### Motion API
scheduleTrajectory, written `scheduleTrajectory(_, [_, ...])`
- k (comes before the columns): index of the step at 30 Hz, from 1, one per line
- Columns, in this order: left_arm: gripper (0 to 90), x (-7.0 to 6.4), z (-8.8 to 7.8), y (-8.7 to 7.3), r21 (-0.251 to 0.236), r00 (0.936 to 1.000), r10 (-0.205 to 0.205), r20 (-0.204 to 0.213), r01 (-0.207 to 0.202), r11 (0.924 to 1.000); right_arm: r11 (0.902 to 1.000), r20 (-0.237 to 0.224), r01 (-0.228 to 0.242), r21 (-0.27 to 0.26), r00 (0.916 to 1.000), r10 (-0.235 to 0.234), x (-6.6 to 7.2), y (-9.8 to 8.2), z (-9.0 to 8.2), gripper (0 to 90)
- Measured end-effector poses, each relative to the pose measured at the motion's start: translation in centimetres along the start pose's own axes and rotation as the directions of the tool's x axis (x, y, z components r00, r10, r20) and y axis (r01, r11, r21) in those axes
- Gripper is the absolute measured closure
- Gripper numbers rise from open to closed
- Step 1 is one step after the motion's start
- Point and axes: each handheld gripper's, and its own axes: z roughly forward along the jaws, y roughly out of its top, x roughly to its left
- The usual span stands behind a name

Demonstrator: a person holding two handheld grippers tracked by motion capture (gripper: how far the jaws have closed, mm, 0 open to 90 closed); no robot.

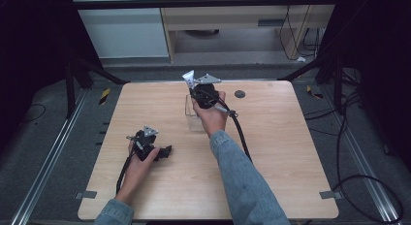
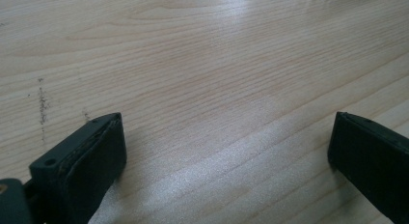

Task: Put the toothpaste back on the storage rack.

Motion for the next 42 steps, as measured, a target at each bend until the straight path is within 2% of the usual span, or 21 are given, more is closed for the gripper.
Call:
scheduleTrajectory(3, [0.0,0.0,0.0,0.0,0.000,1.0000,0.000,0.000,0.000,1.0000,0.9999,0.001,-0.013,-0.003,0.9999,0.013,0.0,-0.3,-0.1,79.2])
scheduleTrajectory(14, [0.0,0.0,0.0,0.0,0.000,1.0000,-0.002,-0.002,0.002,1.0000,0.9996,0.004,-0.002,0.026,1.0000,0.002,0.3,-1.3,0.3,79.2])
scheduleTrajectory(20, [0.0,-0.1,0.0,0.0,0.003,1.0000,-0.004,-0.006,0.004,1.0000,0.9988,-0.004,-0.014,0.047,0.9999,0.014,0.1,-1.4,0.3,79.3])
scheduleTrajectory(22, [0.0,-0.1,0.0,0.0,0.003,1.0000,-0.003,-0.005,0.003,1.0000,0.9995,-0.001,-0.005,0.032,1.0000,0.006,0.3,-1.5,0.2,79.3])
scheduleTrajectory(23, [0.0,-0.1,0.0,0.0,0.003,1.0000,-0.003,-0.005,0.003,1.0000,0.9987,-0.006,-0.002,0.050,1.0000,0.002,0.6,-2.0,0.3,79.3])
scheduleTrajectory(26, [0.0,-0.1,0.0,0.0,0.000,1.0000,-0.005,-0.004,0.005,1.0000,0.9981,0.002,0.020,0.057,0.9998,-0.020,1.0,-2.4,0.4,79.3])
scheduleTrajectory(30, [0.0,-0.1,0.0,0.0,0.000,1.0000,-0.004,-0.003,0.004,1.0000,0.9985,0.003,0.017,0.051,0.9998,-0.017,1.2,-2.7,0.5,79.4])
scheduleTrajectory(33, [0.0,0.0,0.0,0.0,0.000,1.0000,-0.003,-0.002,0.003,1.0000,0.9978,0.001,0.032,0.058,0.9995,-0.032,1.6,-2.8,0.6,79.4])
scheduleTrajectory(42, [0.0,0.0,0.0,0.0,0.000,1.0000,-0.002,-0.001,0.002,1.0000,0.9976,0.007,0.028,0.064,0.9996,-0.029,1.4,-2.7,0.5,79.4])
